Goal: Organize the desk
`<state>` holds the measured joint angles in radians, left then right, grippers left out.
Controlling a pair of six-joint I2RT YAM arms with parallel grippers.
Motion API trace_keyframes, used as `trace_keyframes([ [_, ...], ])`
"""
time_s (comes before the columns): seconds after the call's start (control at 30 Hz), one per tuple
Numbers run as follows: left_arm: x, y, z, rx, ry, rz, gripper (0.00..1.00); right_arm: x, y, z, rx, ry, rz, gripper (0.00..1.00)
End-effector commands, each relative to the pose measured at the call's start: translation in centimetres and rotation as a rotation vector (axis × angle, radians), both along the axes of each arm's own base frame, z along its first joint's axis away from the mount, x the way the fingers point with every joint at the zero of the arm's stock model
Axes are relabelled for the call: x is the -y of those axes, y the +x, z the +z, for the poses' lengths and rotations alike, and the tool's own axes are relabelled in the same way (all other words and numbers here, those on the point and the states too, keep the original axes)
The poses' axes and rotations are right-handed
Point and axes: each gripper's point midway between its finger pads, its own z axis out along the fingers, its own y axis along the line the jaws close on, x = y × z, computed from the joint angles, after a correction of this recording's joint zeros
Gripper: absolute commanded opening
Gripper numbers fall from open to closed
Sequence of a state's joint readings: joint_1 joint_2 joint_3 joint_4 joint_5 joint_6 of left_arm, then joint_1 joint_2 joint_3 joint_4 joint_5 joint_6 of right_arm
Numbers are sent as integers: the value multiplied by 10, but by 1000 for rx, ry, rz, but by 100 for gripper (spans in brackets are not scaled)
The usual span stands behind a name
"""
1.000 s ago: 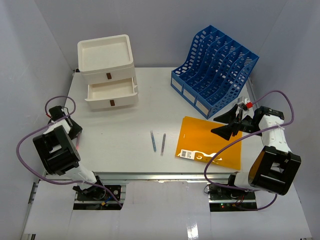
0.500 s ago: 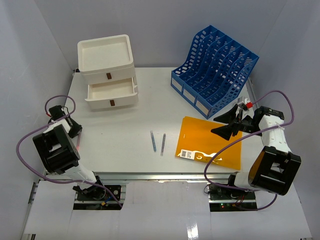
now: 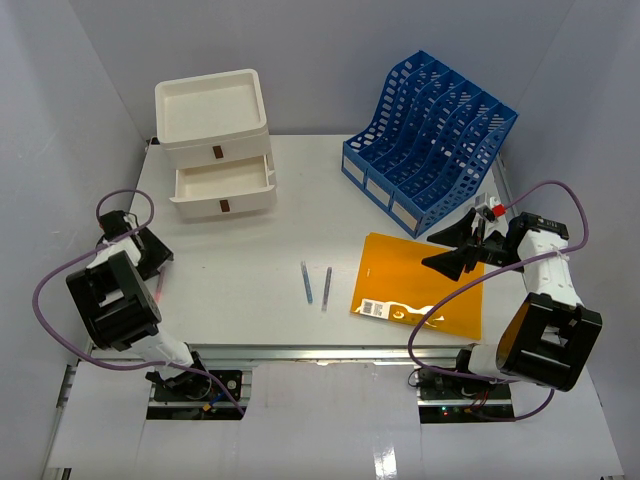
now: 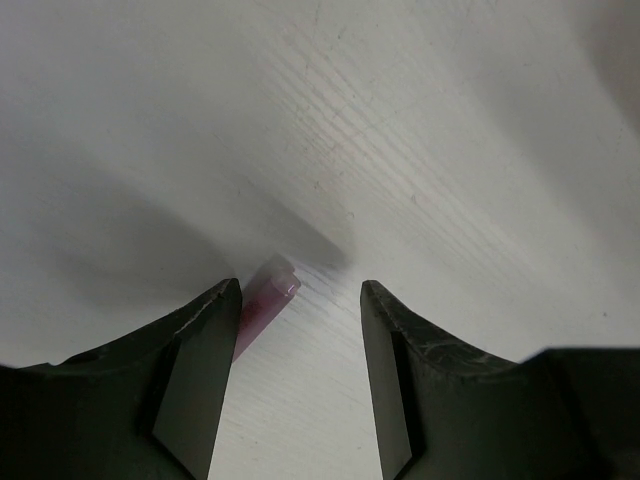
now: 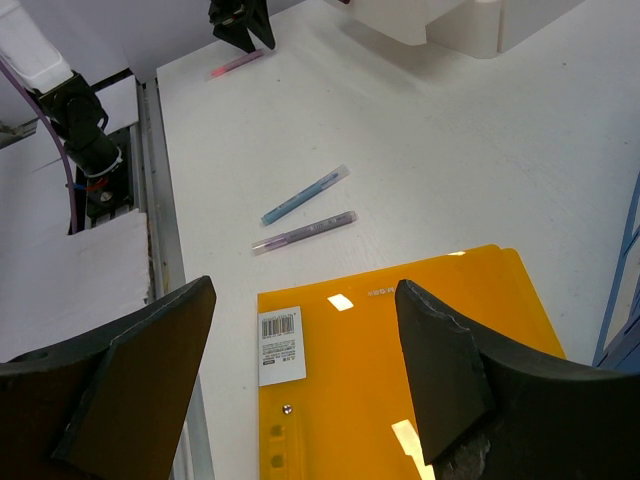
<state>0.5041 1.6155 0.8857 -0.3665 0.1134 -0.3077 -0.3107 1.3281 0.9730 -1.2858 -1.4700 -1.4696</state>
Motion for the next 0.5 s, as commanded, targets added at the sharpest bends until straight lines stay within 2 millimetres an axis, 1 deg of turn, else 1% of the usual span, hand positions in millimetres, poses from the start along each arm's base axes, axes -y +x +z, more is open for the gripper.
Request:
trace_keyframes([
  [0.0, 30, -45, -21, -182, -107, -94, 63, -5, 1, 24, 72, 91, -9, 79],
  [0.1, 19, -53, -20, -245, -52, -105, 62, -7, -5, 20, 92, 79, -10, 80],
  [0.17, 19, -52, -17, -239, -41, -112, 63, -7, -6, 19, 89, 79, -9, 80],
  [0.37, 11, -51, -16, -249, 9, -100, 62, -5, 3, 28, 63, 90, -2, 80],
  [0.47, 10, -51, -19, -260, 12, -103, 61, -4, 8, 34, 57, 90, 1, 80],
])
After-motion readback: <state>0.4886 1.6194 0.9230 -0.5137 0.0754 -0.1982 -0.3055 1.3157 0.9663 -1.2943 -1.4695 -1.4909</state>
